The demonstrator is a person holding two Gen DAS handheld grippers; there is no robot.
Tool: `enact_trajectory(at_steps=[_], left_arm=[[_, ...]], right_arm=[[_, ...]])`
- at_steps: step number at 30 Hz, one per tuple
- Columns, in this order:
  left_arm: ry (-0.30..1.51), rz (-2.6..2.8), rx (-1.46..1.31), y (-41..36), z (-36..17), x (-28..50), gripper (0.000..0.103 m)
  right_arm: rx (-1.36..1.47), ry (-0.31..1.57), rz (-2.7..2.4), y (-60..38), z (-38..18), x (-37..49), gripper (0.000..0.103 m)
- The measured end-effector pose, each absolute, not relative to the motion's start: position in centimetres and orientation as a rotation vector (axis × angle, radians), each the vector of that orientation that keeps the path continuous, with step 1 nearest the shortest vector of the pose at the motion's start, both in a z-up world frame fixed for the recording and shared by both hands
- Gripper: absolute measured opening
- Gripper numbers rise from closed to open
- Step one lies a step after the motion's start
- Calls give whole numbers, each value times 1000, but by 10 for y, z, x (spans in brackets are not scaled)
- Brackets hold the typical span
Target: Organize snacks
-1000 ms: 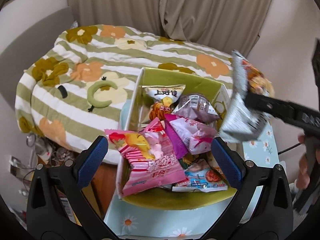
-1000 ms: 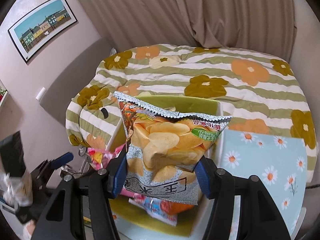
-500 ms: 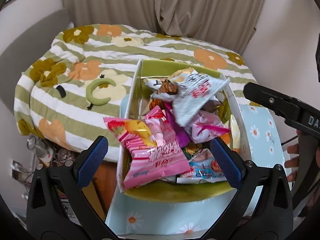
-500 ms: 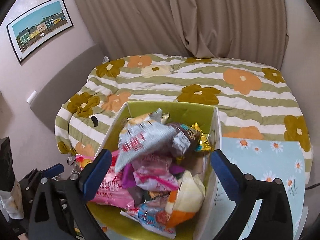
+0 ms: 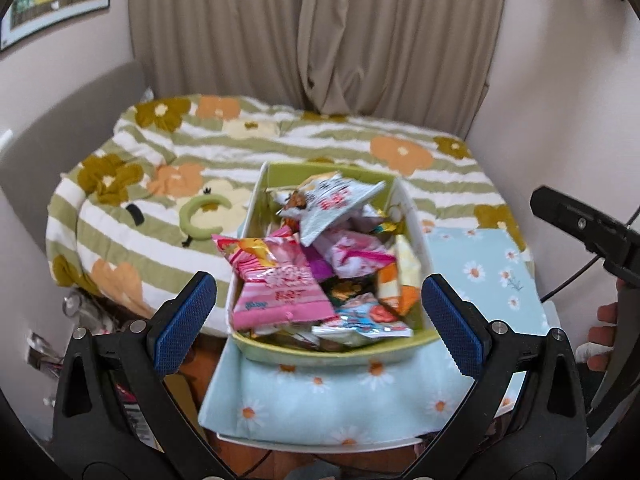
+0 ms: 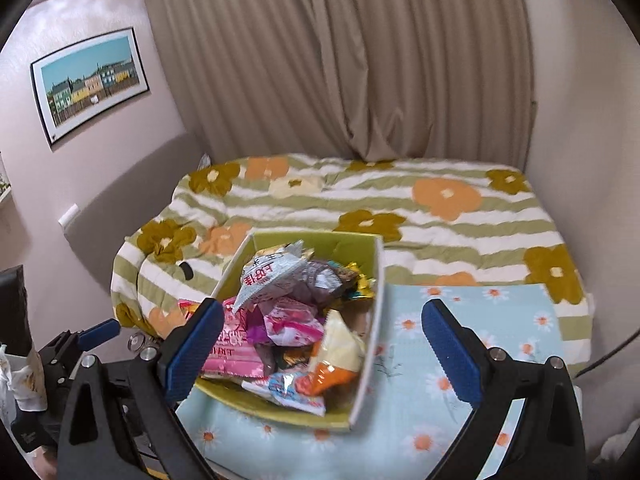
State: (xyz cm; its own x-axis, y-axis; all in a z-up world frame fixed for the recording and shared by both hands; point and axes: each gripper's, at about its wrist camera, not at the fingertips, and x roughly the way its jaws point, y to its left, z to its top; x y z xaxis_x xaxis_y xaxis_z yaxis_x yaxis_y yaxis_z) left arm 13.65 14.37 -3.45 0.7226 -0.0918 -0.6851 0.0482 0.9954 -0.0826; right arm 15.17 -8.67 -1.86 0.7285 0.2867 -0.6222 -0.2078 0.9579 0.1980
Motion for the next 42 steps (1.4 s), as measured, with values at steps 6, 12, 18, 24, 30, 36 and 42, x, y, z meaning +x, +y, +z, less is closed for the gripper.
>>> enact_trajectory(at_steps=[6, 12, 18, 24, 30, 36, 42], left_arm=[[665, -78, -32, 121, -7, 91, 102], [617, -67, -8, 102, 8, 59, 102], [584, -86, 5, 84, 13, 39, 102], [578, -99, 15, 72, 14, 29, 102], [573, -107, 19, 66, 15, 24, 102], [573, -112, 29, 61, 15, 22, 102], [574, -114, 34, 59, 15, 21, 102]], right_arm=[[121, 669, 206, -119, -1, 101, 99], [61, 637, 120, -138, 1, 62, 99], [41, 613, 48, -156, 0, 35, 99], [43, 603, 22, -165, 0, 20, 99], [50, 600, 13, -170, -2, 14, 99], [56, 603, 5, -172, -3, 12, 99], [57, 604, 4, -174, -5, 12, 99]])
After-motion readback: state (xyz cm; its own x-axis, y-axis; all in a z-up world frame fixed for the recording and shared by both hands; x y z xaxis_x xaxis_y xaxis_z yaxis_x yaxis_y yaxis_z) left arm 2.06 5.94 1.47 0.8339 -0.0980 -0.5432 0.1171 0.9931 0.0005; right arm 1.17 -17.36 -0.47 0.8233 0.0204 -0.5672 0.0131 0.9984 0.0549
